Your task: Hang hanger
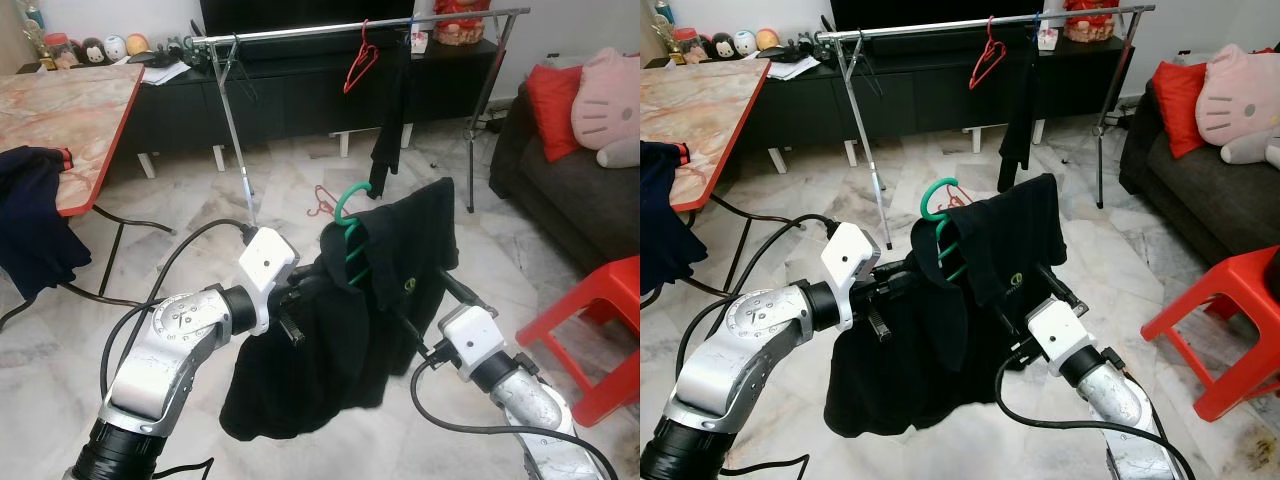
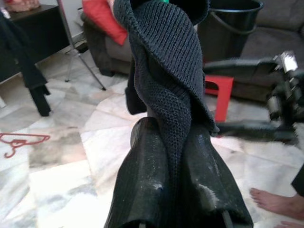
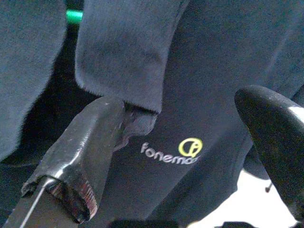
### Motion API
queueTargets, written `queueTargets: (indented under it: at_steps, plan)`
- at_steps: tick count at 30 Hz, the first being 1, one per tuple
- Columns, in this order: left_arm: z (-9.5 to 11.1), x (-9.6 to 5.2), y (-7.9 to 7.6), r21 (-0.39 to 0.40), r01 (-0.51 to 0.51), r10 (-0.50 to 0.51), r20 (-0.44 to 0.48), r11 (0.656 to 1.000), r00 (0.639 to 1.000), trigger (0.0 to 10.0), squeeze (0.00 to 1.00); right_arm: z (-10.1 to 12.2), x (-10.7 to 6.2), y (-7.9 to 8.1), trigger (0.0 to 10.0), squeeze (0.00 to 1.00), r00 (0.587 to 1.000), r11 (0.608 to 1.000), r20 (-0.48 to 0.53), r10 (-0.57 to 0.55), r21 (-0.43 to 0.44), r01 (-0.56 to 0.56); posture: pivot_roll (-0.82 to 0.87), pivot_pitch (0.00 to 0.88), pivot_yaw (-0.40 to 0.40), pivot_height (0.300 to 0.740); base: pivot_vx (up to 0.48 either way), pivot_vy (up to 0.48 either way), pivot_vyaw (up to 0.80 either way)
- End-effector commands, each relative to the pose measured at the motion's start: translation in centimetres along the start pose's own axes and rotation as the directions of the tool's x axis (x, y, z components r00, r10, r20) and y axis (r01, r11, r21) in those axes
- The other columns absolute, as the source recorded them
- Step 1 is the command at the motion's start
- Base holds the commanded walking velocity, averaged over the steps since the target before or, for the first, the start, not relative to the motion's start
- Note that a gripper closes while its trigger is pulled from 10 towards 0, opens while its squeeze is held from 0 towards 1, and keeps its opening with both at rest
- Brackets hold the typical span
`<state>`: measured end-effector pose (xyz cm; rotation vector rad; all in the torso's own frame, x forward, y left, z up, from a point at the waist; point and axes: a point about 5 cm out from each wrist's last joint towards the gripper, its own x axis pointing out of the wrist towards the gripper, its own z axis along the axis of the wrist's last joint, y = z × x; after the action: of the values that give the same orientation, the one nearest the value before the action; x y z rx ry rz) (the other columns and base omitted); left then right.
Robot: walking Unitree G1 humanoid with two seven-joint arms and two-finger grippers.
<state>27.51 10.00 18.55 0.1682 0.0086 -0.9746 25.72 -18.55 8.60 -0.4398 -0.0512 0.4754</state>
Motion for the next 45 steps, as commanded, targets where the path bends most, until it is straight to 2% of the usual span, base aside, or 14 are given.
queueTargets:
  at_steps: [1, 5, 7, 15, 21, 22, 23, 24, 45]
  plan:
    - [2.0, 0.2, -0.3, 0.049, 0.036, -0.040, 0.068, 0.998, 0.997, 10.0, 0.00, -0.1, 0.0, 0.8, 10.0, 0.00, 0.999, 0.998, -0.009, 0.051, 0.028, -0.051, -0.08, 0.000, 0.000, 0.740, 0.000, 0.000, 0.00]
    - [2.4, 0.3, -0.8, 0.047, 0.069, -0.072, 0.079, 0.997, 0.994, 10.0, 0.00, -0.1, -0.1, 1.5, 10.0, 0.00, 0.993, 0.991, -0.013, 0.120, 0.062, -0.119, -0.09, 0.000, -0.001, 0.740, 0.000, 0.000, 0.00]
    - [2.4, 0.4, -0.9, 0.045, 0.071, -0.074, 0.082, 0.996, 0.994, 10.0, 0.00, -0.1, -0.1, 1.5, 10.0, 0.00, 0.993, 0.991, -0.019, 0.119, 0.060, -0.117, -0.08, 0.000, -0.004, 0.740, 0.000, 0.000, 0.00]
    - [2.7, 0.7, -1.4, 0.038, 0.088, -0.091, 0.094, 0.995, 0.991, 10.0, 0.00, -0.4, 0.3, 0.0, 10.0, 0.00, 0.999, 1.000, -0.045, 0.003, 0.013, -0.003, -0.08, 0.001, -0.003, 0.740, 0.000, 0.000, 0.00]
    - [2.5, 0.7, -1.4, 0.034, 0.083, -0.086, 0.089, 0.996, 0.992, 10.0, 0.00, -0.6, 0.4, -0.4, 10.0, 0.00, 0.998, 1.000, -0.056, -0.023, 0.011, 0.023, -0.08, 0.000, -0.005, 0.740, 0.000, 0.000, 0.00]
    - [2.5, 0.6, -1.4, 0.033, 0.081, -0.084, 0.089, 0.996, 0.993, 10.0, 0.00, -0.6, 0.5, -0.4, 1.8, 0.00, 0.998, 0.999, -0.053, -0.032, 0.010, 0.032, -0.08, 0.000, -0.005, 0.740, 0.000, 0.000, 0.00]
    - [2.5, 0.6, -1.4, 0.032, 0.081, -0.084, 0.089, 0.996, 0.993, 10.0, 0.00, -0.6, 0.5, -0.4, 1.8, 0.00, 0.998, 0.999, -0.052, -0.035, 0.007, 0.035, -0.08, 0.000, -0.005, 0.740, 0.000, 0.000, 0.00]
    - [2.5, 0.6, -1.4, 0.032, 0.080, -0.082, 0.088, 0.996, 0.993, 10.0, 0.00, -0.6, 0.5, -0.4, 0.0, 0.00, 0.998, 0.999, -0.051, -0.035, 0.005, 0.035, -0.08, 0.001, -0.006, 0.740, 0.000, 0.000, 0.00]
    - [3.0, 0.8, -1.6, 0.040, 0.087, -0.090, 0.096, 0.995, 0.991, 10.0, 0.00, -0.9, 0.8, -0.2, 0.0, 0.00, 0.998, 0.999, -0.058, -0.036, 0.005, 0.036, -0.07, 0.001, -0.009, 0.740, 0.000, 0.000, 0.00]
